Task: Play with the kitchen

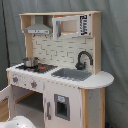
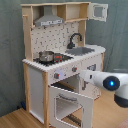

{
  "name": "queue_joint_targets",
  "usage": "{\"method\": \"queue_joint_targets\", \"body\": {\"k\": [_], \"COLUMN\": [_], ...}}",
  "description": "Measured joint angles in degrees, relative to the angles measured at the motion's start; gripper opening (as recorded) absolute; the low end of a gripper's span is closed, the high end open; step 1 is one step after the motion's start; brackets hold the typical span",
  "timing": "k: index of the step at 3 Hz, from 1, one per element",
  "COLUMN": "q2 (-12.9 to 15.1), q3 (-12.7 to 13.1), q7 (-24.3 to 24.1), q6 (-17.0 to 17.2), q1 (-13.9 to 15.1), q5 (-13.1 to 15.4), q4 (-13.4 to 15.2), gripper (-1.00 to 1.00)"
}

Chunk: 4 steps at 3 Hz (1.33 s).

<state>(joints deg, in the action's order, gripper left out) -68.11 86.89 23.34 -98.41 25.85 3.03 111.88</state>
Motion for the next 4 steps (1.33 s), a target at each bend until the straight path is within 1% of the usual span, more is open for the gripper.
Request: {"method": "queue_joint_targets", "body": {"k": [2,3,4], "q2": [-1.2,-2.0,-3.1], "q3": [5.0,7.0,8.0], "q7": [0.6,1.6,3.2], "q6": [-0.3,-1.2,-4.4], "q1": [1.9,2.7,3.1], "q5": [10.2,15.5,20.4], "q4": [-3.4,-5.2,-5.6], "gripper": [1.00,1.00,1.00]}}
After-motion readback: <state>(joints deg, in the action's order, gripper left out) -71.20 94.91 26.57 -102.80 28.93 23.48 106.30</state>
